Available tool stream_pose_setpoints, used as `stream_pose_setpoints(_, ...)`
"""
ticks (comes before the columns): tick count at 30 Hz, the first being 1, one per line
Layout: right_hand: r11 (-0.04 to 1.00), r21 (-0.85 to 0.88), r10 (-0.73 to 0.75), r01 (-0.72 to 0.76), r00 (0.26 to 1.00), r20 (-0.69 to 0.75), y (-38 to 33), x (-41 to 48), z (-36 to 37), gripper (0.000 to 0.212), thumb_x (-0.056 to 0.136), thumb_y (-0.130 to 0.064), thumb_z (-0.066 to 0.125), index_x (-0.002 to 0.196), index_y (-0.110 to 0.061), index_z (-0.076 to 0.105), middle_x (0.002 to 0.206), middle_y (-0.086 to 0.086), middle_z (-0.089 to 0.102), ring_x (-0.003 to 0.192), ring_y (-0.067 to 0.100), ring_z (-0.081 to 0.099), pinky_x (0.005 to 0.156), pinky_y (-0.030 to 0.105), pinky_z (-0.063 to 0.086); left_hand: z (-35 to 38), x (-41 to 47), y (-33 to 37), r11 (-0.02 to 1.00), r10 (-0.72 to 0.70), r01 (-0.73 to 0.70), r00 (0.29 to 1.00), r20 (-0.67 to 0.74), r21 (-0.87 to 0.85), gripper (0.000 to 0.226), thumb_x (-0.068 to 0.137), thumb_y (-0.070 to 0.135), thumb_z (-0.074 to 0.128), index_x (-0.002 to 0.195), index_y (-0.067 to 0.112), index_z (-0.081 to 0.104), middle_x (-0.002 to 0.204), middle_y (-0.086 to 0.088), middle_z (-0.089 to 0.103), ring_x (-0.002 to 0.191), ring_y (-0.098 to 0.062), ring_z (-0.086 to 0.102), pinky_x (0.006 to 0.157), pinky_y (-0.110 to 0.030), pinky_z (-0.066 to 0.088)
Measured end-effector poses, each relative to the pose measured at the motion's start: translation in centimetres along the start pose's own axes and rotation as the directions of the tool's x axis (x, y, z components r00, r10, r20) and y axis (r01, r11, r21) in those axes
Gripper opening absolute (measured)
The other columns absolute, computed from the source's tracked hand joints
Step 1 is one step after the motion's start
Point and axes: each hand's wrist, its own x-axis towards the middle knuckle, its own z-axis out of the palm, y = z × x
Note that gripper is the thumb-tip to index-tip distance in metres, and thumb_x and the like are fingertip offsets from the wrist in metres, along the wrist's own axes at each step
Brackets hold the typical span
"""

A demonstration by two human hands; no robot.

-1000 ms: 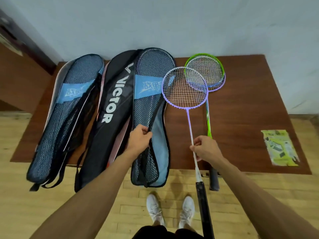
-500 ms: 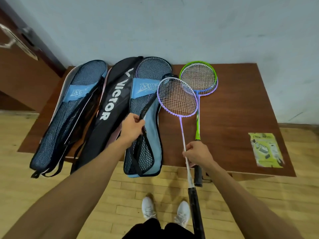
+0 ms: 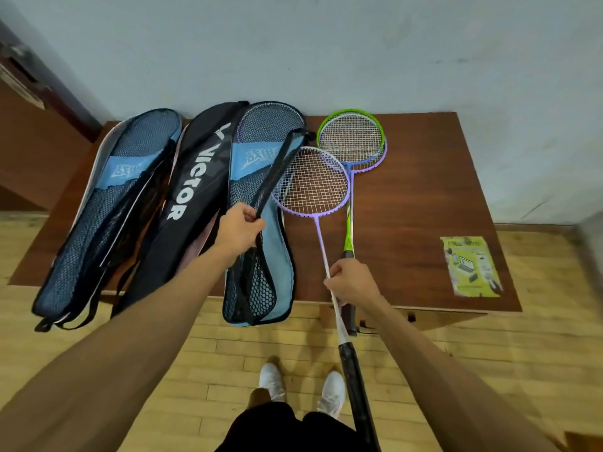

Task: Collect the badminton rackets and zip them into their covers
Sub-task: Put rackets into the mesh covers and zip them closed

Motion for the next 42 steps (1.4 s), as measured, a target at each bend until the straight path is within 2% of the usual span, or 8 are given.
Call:
stream_pose_setpoints(8,0.992,-0.071,-0.111,0.109,0.994,-0.024,-5.4,4.7,1.6,0.008,0.080,-0.013,0.061,0.078,-0.008,0.067,0.084,0.013,0.072,0.077,0.032,0.069,0.074,0.045,0.059,-1.4,-0.4,-1.7,1.000,-0.003,0.010,0.971,0.238,-0.027,0.018,0.089,0.007,0.061,0.104,0.002,0.052,0.084,-0.014,0.057,0.064,-0.023,0.059,0.061,-0.041,0.058)
stream_pose_setpoints(12,0.985,0.159,-0.060,0.074,0.994,-0.089,-8.0,7.4,3.1,0.005,0.080,-0.010,0.066,0.077,-0.013,0.065,0.081,0.016,0.067,0.079,0.033,0.067,0.073,0.046,0.059,-2.9,0.9,-3.3,0.997,-0.013,0.029,0.978,0.209,-0.074,0.018,0.088,0.008,0.060,0.104,0.007,0.052,0.088,-0.012,0.057,0.061,-0.017,0.056,0.052,-0.032,0.056)
stream_pose_setpoints(15,0.938,0.346,0.043,-0.020,0.997,-0.058,-9.4,9.5,4.8,0.008,0.081,-0.010,0.071,0.082,-0.015,0.066,0.088,0.011,0.067,0.079,0.024,0.064,0.065,0.036,0.059,-3.6,2.2,-4.1,0.995,-0.027,0.048,0.977,0.214,-0.091,0.016,0.087,0.009,0.060,0.102,0.008,0.054,0.087,-0.010,0.057,0.065,-0.018,0.056,0.060,-0.040,0.057)
stream_pose_setpoints(18,0.920,0.391,0.080,-0.029,0.990,-0.114,-10.5,11.6,7.0,0.021,0.080,-0.017,0.074,0.100,-0.011,0.070,0.095,0.010,0.069,0.081,0.022,0.064,0.066,0.037,0.059,-3.9,3.4,-4.4,0.996,-0.018,0.046,0.948,0.318,-0.082,0.017,0.087,0.011,0.059,0.103,0.007,0.055,0.084,-0.010,0.060,0.069,-0.022,0.060,0.063,-0.046,0.057)
stream_pose_setpoints(22,0.910,0.414,0.091,-0.015,0.982,-0.166,-13.0,14.8,8.3,0.016,0.080,-0.017,0.073,0.095,-0.014,0.071,0.085,0.008,0.068,0.071,0.020,0.063,0.067,0.036,0.059,-4.4,4.9,-5.2,0.994,0.005,0.040,0.911,0.412,-0.101,0.012,0.088,0.009,0.058,0.099,0.006,0.054,0.079,-0.010,0.060,0.069,-0.026,0.062,0.060,-0.045,0.057)
stream_pose_setpoints(31,0.734,0.671,0.160,-0.108,0.987,-0.016,-11.7,16.2,9.7,0.025,0.084,0.011,0.058,0.105,-0.001,0.060,0.092,0.013,0.066,0.076,0.018,0.064,0.063,0.020,0.056,-5.0,7.7,-8.0,0.997,-0.015,0.047,0.878,0.479,-0.055,0.010,0.088,0.006,0.058,0.093,0.007,0.049,0.070,-0.008,0.053,0.058,-0.027,0.058,0.056,-0.042,0.057)
stream_pose_setpoints(36,0.905,0.396,0.172,-0.153,0.985,-0.012,-9.5,15.3,9.3,0.021,0.085,-0.004,0.066,0.105,0.001,0.066,0.078,0.006,0.067,0.066,0.017,0.065,0.070,0.030,0.059,-3.7,8.1,-8.7,0.998,-0.027,0.051,0.874,0.486,-0.038,0.011,0.091,0.007,0.057,0.091,0.008,0.046,0.063,-0.007,0.048,0.049,-0.021,0.052,0.047,-0.034,0.054)
stream_pose_setpoints(42,0.991,0.050,0.109,-0.128,0.957,0.270,-7.6,12.4,8.5,0.030,0.084,-0.034,0.070,0.093,-0.006,0.065,0.078,0.007,0.070,0.058,0.015,0.065,0.060,0.027,0.058,-1.9,6.5,-8.8,0.997,-0.064,0.072,0.886,0.459,0.001,0.012,0.092,0.014,0.059,0.092,0.011,0.047,0.070,-0.006,0.049,0.051,-0.016,0.052,0.048,-0.030,0.054)
